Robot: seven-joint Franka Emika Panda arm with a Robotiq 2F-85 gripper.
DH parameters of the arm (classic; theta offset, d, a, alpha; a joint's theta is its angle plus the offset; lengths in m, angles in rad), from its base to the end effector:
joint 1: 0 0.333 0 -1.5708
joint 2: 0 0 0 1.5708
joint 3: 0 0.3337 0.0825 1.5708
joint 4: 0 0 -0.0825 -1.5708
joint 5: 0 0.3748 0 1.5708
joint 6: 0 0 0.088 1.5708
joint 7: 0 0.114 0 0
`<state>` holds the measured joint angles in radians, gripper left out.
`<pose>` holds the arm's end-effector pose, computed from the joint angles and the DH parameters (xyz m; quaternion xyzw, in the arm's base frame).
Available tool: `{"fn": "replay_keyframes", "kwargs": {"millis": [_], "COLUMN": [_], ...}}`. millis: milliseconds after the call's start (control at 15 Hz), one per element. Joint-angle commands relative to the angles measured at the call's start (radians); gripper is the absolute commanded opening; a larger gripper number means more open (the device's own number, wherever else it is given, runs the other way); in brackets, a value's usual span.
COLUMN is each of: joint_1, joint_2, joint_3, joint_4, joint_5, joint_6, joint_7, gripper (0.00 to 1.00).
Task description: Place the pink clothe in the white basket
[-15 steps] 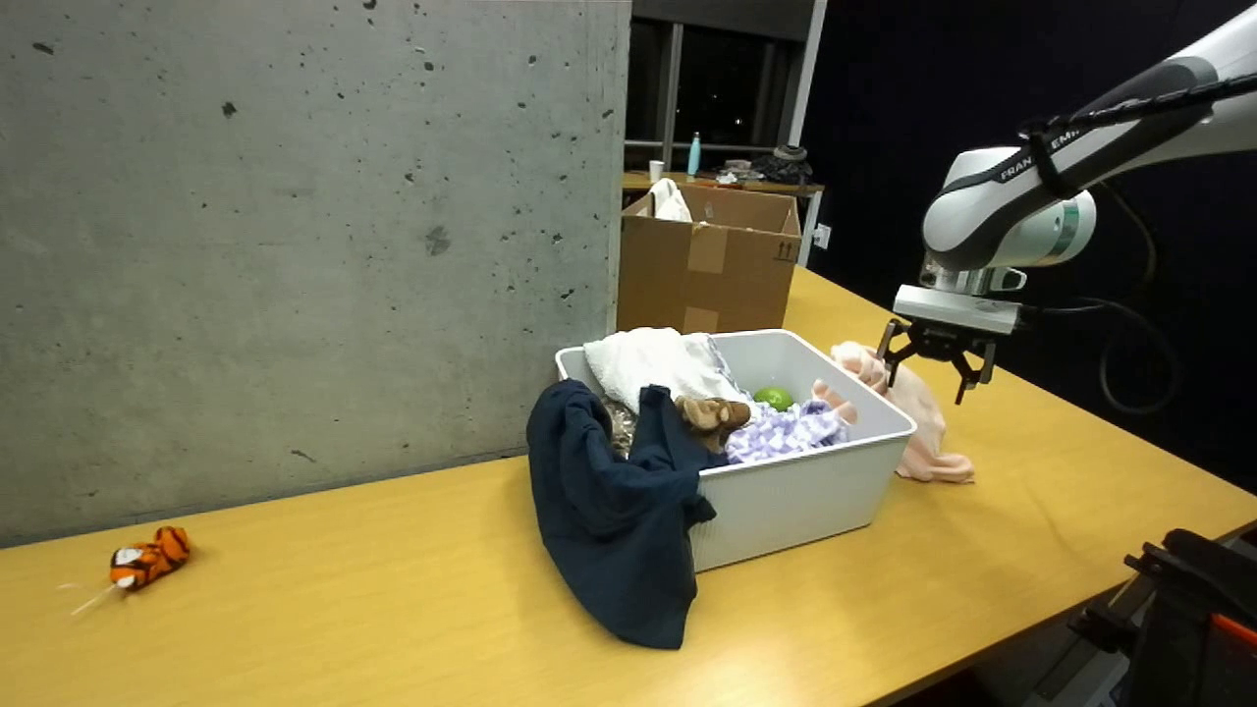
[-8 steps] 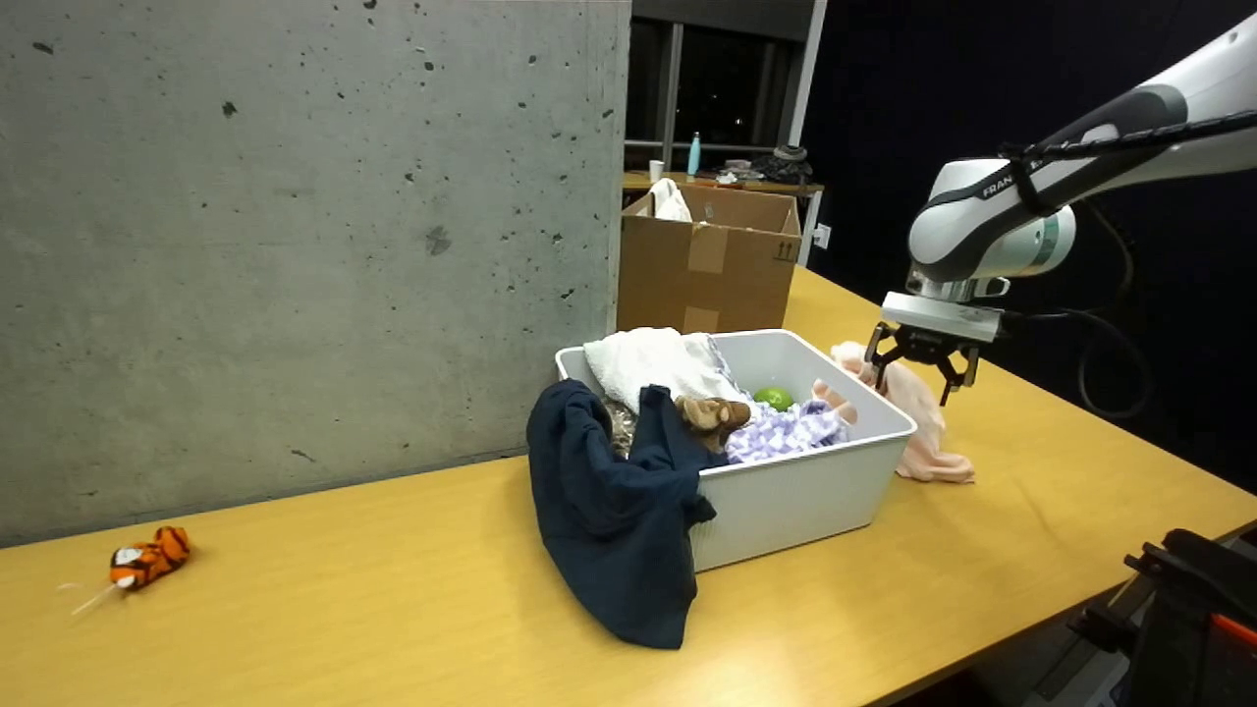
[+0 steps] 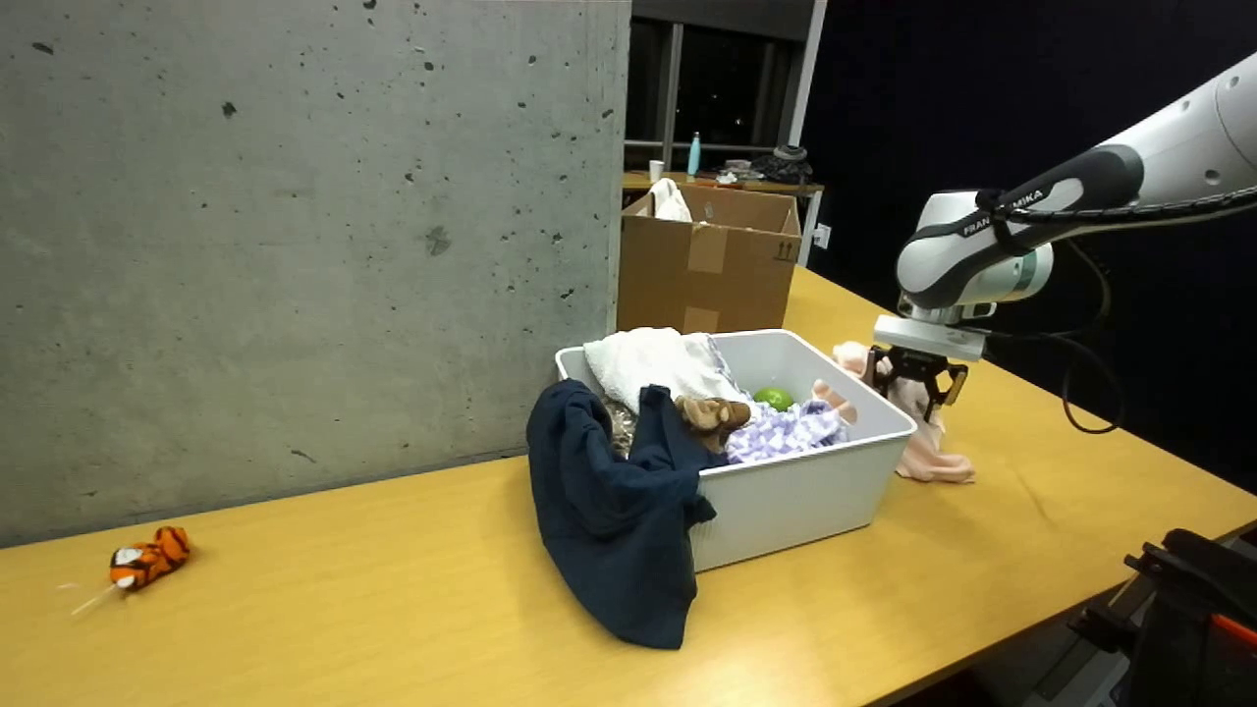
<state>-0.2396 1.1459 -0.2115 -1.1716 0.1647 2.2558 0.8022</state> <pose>0.6989 -0.2815 0.0924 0.8126 -0.5815 -0.0127 0.0377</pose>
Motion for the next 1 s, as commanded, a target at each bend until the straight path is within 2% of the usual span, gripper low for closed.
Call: {"fn": "replay_keyframes", "kwargs": {"millis": [0,267,400,933], "joint_1": [-0.010,-0.020,-0.029,-0.061], "joint_2": [0.014,-0.026,-0.045,-0.248], "joint_3": [-0.005,-0.008,-0.011,-0.085], "joint_4": [0.055,0.022,0.011,-0.115], "joint_5": [0.001,-0.001,0.000,-0.004], "joint_6": [-0.028,-0.012,-0.013,-0.005], "joint_7": [-0.008,-0.013,-0.017,-0.032], "gripper": [0.42,0.12,0.00,0.01]}}
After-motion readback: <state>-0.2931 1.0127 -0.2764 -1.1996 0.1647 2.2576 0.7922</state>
